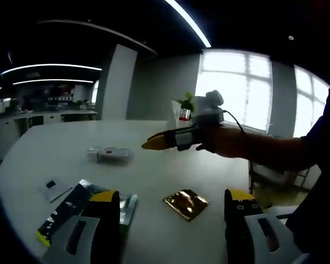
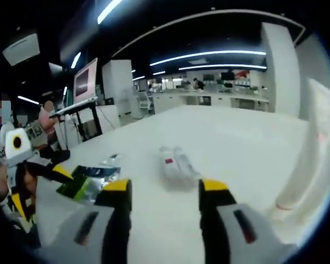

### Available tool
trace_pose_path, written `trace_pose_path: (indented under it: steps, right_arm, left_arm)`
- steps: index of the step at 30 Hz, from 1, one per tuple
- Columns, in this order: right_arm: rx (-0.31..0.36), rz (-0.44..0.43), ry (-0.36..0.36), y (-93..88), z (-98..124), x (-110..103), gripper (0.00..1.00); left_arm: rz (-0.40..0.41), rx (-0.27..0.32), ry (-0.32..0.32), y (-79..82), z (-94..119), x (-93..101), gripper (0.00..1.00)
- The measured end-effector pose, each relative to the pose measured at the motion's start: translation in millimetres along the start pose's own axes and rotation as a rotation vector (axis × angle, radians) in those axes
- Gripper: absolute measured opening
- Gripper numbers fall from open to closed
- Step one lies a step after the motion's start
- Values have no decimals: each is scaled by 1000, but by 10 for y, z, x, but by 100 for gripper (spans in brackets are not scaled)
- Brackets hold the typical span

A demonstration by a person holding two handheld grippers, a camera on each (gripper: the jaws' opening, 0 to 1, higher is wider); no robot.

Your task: Arrange the skincare products in the storage area until every visible bottle or jar stands upright without overlapping.

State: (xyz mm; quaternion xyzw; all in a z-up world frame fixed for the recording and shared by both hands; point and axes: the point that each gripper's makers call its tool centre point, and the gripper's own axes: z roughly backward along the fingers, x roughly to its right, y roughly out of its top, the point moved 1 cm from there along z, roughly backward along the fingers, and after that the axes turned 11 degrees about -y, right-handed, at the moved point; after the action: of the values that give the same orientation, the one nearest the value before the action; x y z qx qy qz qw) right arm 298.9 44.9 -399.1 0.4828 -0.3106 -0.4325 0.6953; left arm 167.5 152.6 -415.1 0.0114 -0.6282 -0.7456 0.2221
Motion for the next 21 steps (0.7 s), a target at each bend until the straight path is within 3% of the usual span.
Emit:
trace_pose_path:
  steps: [3, 5, 6, 21]
  right_arm:
    - [-31, 13, 10, -3, -36, -42, 77]
    - [-62, 13, 4, -35, -73, -3, 97]
    - [-74, 17, 0, -47, -89, -3, 99]
    - [-154, 138, 17, -44, -128, 23, 100]
  left_arm:
    - [2, 2, 3, 2, 12, -5, 80]
    - [2, 2, 5, 3, 18, -6, 80]
    - [3, 2, 6, 3, 19, -7, 81]
    - [1, 16, 24, 24, 75, -25, 90]
